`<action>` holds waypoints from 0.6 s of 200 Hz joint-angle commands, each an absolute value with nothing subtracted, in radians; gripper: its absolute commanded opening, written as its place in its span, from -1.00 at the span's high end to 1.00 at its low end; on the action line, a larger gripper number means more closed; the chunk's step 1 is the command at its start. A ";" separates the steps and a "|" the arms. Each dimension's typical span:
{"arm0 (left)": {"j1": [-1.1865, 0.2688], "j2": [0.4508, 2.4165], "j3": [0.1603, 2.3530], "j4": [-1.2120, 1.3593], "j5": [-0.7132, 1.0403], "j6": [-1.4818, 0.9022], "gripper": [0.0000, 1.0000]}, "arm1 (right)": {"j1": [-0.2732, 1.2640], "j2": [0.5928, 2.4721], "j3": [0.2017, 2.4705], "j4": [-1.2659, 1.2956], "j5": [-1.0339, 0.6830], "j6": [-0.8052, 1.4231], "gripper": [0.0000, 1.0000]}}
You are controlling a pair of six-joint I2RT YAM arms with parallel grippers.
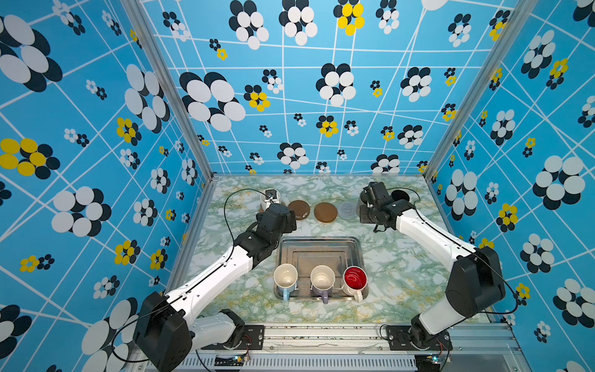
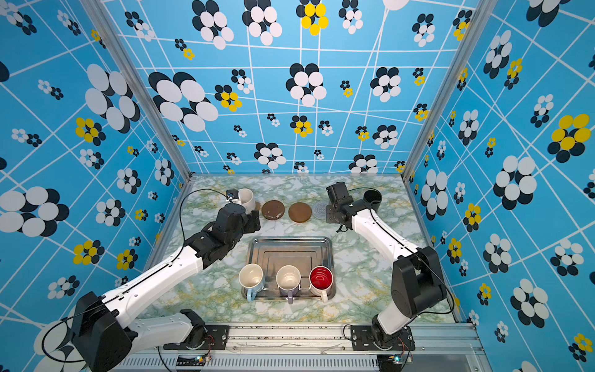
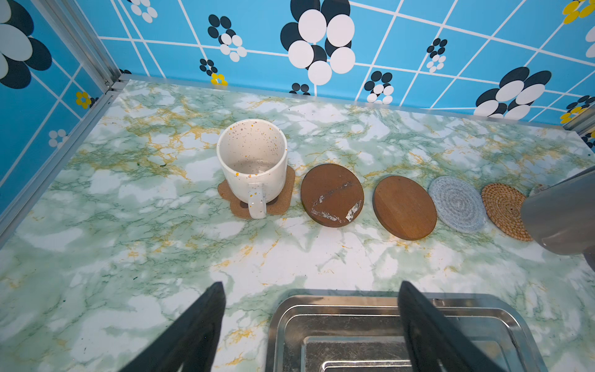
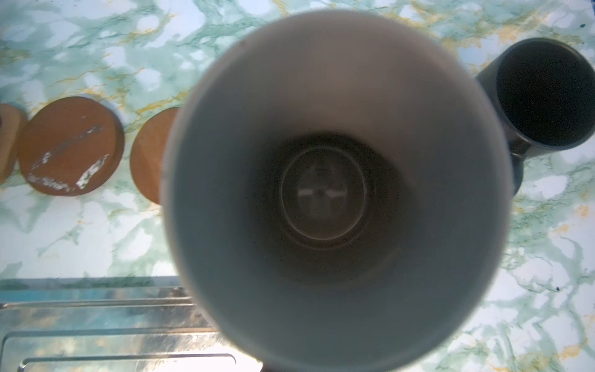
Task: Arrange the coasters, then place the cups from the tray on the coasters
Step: 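Close the right gripper on the grey mug's handle and lift it off the tray, then carry the grey mug with the right gripper over the rattan coaster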
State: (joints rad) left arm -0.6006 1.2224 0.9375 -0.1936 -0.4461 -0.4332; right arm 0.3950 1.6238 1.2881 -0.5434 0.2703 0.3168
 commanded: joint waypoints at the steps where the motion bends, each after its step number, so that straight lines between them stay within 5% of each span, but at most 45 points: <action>1: -0.597 1.221 0.937 -0.184 -0.456 -0.421 -0.70 | 0.367 1.645 1.360 -0.476 0.272 0.283 1.00; 120: -0.597 1.236 0.943 -0.184 -0.454 -0.422 -0.70 | 0.284 1.756 1.396 -0.443 0.270 0.270 1.00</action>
